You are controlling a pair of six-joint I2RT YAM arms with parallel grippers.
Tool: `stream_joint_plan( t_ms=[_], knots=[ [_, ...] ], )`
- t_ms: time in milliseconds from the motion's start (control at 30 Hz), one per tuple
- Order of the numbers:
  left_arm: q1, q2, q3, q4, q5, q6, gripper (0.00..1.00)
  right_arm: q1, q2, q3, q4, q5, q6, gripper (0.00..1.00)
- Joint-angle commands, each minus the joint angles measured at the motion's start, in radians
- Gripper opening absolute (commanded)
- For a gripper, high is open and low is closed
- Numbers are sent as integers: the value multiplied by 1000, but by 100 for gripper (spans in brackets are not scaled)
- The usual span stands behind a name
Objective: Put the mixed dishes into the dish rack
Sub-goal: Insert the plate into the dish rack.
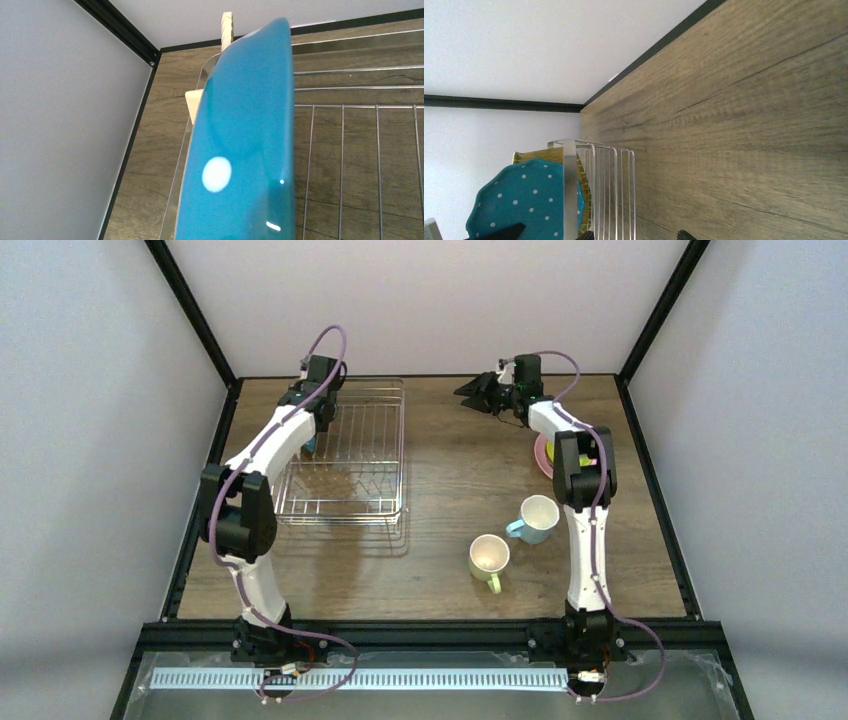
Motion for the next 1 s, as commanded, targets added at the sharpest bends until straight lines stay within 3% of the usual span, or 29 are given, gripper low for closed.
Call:
stream_joint_plan(
  t_ms=[0, 467, 967],
  knots=[
    [18, 46, -28, 6, -44, -47, 3, 12, -6, -64, 96, -1, 21, 94],
    [-10, 109, -7, -69, -152, -81, 3, 17, -14, -183, 266, -17, 69, 94],
    [-30, 160, -28, -150, -137, -179, 3, 18, -39, -250, 304, -27, 46, 94]
  ],
)
